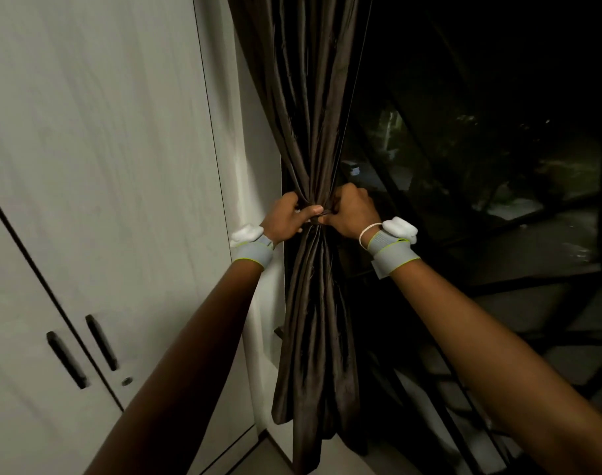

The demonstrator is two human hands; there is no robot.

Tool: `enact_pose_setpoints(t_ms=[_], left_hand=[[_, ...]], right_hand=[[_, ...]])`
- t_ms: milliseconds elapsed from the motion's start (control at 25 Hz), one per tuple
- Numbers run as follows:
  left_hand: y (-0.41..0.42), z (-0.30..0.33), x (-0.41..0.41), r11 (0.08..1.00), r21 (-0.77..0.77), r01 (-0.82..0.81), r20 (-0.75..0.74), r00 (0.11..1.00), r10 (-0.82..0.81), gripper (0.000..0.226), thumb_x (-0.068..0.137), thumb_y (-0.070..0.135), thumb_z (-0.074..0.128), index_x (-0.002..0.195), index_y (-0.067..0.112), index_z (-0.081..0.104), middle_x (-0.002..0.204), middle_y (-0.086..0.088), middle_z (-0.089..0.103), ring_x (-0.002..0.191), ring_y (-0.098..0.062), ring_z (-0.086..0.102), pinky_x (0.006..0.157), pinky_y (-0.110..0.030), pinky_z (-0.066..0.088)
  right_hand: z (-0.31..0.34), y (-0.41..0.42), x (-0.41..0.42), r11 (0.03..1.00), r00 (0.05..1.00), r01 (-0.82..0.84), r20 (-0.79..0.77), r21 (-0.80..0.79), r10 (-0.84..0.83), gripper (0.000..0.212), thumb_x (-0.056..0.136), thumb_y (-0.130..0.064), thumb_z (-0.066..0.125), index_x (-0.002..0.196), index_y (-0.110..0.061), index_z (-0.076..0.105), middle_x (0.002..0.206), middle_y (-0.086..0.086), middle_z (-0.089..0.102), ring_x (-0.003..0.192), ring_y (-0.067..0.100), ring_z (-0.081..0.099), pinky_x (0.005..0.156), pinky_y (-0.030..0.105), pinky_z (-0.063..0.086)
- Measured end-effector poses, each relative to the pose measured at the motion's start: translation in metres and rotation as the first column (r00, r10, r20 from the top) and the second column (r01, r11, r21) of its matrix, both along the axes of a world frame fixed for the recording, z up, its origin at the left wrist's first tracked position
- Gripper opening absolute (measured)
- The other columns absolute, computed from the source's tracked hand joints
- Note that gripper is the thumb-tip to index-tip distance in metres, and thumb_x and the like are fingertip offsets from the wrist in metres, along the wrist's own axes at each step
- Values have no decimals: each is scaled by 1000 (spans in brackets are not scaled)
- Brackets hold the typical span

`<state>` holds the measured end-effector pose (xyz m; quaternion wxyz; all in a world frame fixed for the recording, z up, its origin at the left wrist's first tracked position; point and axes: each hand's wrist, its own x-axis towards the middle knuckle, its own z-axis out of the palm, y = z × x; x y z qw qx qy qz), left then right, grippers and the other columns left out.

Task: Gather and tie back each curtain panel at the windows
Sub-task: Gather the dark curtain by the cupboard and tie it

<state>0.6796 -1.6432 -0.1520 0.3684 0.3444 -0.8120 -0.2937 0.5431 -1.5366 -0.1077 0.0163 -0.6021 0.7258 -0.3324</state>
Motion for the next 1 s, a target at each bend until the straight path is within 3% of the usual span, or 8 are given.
enact_pose_setpoints(t_ms=[80,280,440,520,600,720,840,1000], left_hand=[[-14,-1,-1,999,3,46,-20,999,-46,40,90,33,63,110,-2,61,75,0,62,60,-1,61,51,-24,51],[-41,0,-4,978,-108,178,-42,982,-183,66,76,58,64,104,-2,61,77,-15,66,64,-21,65,48,-27,53],[-61,-12,-9,925,-240,295,-103,940,-326,45,88,40,65,99,-3,60,73,-10,61,61,-17,62,50,-33,55],[-51,-10,-7,897,-302,323,-117,921,-371,32,90,38,63,84,7,56,68,-3,57,58,-15,60,51,-33,55],[-39,-8,-6,872,-317,372,-111,899,-423,28,91,38,62,83,13,53,68,-2,57,58,-14,59,51,-31,54],[-39,-8,-3,850,-320,418,-120,872,-474,43,90,44,60,100,2,59,80,-12,64,68,-20,65,53,-29,55],[-32,-13,-3,837,-312,449,-101,861,-499,45,91,48,55,110,7,56,84,-13,64,68,-20,64,53,-31,55],[-12,-21,-4,856,-325,402,-97,886,-453,38,93,51,50,82,15,47,68,-1,51,73,-31,61,66,-45,52]], right_hand=[[-3,-11,0,1000,999,13,-30,-8,-13,57,71,-33,82,111,-4,56,118,20,58,112,38,54,86,38,48],[-7,-29,3,991,989,112,-91,-72,-118,64,67,-32,84,114,-4,51,122,21,55,112,36,54,89,40,49],[-21,-41,-4,967,972,190,-106,-168,-209,62,55,-42,87,102,-12,61,109,17,63,91,29,65,77,37,57],[-20,-30,-2,952,965,238,-64,-190,-254,61,54,-42,88,101,-13,62,107,17,63,82,27,68,67,34,59],[-20,-17,4,935,952,290,-38,-203,-304,58,57,-38,89,102,-13,62,107,17,62,80,26,68,61,31,59],[-22,-5,24,916,932,346,-41,-205,-361,55,60,-36,87,102,-10,62,105,16,63,78,25,69,64,34,61],[-24,5,36,894,911,394,-40,-215,-411,47,65,-33,85,100,-10,65,101,13,66,83,23,68,73,36,59],[-32,25,54,866,876,442,-93,-235,-473,35,74,-30,80,101,-9,69,98,10,69,97,22,62,79,29,49]])
